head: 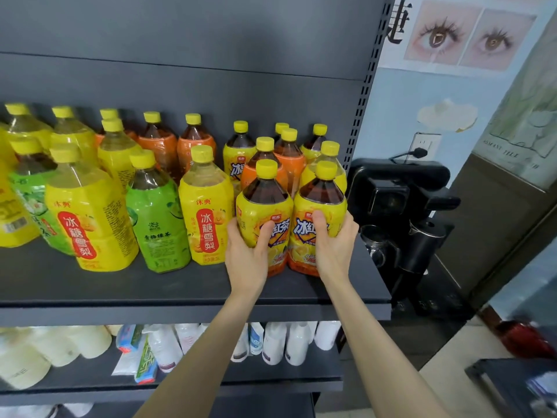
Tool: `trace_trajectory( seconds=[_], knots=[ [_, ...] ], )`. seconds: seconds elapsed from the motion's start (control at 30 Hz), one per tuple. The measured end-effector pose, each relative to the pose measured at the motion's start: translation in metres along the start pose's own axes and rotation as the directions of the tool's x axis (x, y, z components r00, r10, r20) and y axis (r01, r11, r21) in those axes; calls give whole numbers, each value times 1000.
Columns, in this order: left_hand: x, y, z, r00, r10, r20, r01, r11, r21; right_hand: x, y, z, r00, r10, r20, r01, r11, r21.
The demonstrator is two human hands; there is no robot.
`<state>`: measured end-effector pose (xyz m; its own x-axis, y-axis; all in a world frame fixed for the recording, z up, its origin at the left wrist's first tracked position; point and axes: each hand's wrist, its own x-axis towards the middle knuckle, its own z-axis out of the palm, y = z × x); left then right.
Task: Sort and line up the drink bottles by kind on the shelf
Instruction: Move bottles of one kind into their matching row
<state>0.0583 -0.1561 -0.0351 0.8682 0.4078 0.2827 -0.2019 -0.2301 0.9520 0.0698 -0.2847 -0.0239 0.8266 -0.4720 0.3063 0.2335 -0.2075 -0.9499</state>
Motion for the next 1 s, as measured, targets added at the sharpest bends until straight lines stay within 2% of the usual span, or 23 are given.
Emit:
trace_trajectory(
  seconds=[0.1,0.23,0.3,0.43,0.57,0.63,0.7,0.77,0.83,0.93,1.0],
  knots=[
    [2,1,-11,998,47,48,-53,988,144,3,1,1,1000,9,-5,-9,999,-31],
    [6,6,-25,990,116,77,-136,915,380,4,1,0,999,-20,-31,18,997,-77],
    [8,9,-27,993,110,50,-121,909,399,4,1,-1,999,-20,-34,17,995,-98],
    [11,8,-32,983,182,19,-178,927,329,1,1,0,999,-25,-23,22,993,-113],
    [14,4,-34,947,318,40,-301,839,454,-2,0,2,1000,11,-16,-13,995,-104],
    [15,5,-36,940,339,37,-311,808,500,-1,0,0,998,54,10,-54,996,-70],
    [17,6,-40,948,316,42,-295,818,493,-3,-2,-3,998,49,40,-46,997,-60],
    [20,11,-45,952,305,18,-283,857,431,-2,-9,-7,999,-19,35,21,997,-76],
    [29,20,-53,943,326,-60,-290,898,330,6,-22,-10,998,-66,21,67,996,-62],
    [52,38,-61,898,399,-187,-346,902,260,37,-37,-14,999,-50,16,50,999,17],
    [70,49,-63,891,405,-204,-358,904,232,59,-44,-16,998,-45,38,44,998,42]
  ],
)
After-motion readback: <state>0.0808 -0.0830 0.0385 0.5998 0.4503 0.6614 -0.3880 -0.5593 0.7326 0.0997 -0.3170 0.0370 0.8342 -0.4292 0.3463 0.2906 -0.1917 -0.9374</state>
